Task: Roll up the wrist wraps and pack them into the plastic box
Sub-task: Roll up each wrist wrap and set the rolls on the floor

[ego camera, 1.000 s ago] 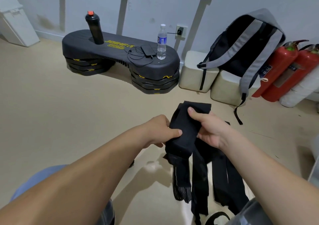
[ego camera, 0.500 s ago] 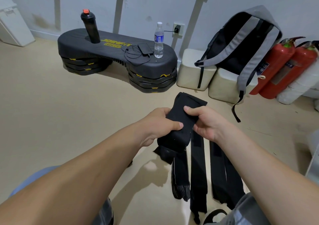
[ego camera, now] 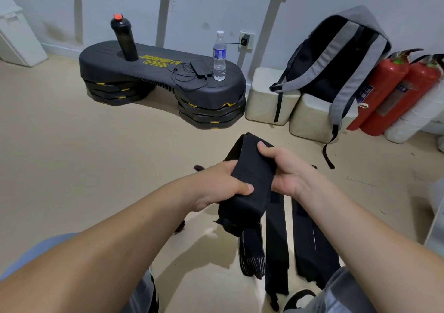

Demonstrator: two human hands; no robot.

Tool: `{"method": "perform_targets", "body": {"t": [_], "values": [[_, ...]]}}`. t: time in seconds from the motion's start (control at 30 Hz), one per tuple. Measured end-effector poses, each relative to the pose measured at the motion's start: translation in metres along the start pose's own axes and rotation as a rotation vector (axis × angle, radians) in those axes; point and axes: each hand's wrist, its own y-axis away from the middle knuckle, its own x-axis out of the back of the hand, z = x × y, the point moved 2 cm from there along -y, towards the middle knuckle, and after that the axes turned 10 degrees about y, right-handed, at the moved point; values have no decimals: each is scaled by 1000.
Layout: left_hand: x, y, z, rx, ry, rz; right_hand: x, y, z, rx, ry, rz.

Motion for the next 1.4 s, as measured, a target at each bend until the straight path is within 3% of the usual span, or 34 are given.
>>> {"method": "perform_targets", "body": {"t": [0.17,0.37,0.53,0.63,0.73,0.93,1.1,1.3,1.4], "values": [[0,-2,-6,51,-118,13,0,-4,1,42,46,15],[7,-4,16,4,240,162,-1,1,3,214,267,-117],[14,-8,17,-35,287,313,-10,18,11,158,521,-258],[22,-12,15,-105,315,390,-14,22,13,87,510,-269],[25,-10,16,-173,301,414,-18,18,11,138,401,-199],[6,-7,9,-168,339,291,-28,10,23,413,594,170],[8,-8,14,-125,466,298,-32,13,26,599,764,171],[13,-7,14,-166,373,396,-31,15,27,531,826,101],[10,-5,13,-181,301,345,-32,16,21,293,533,106]]}}
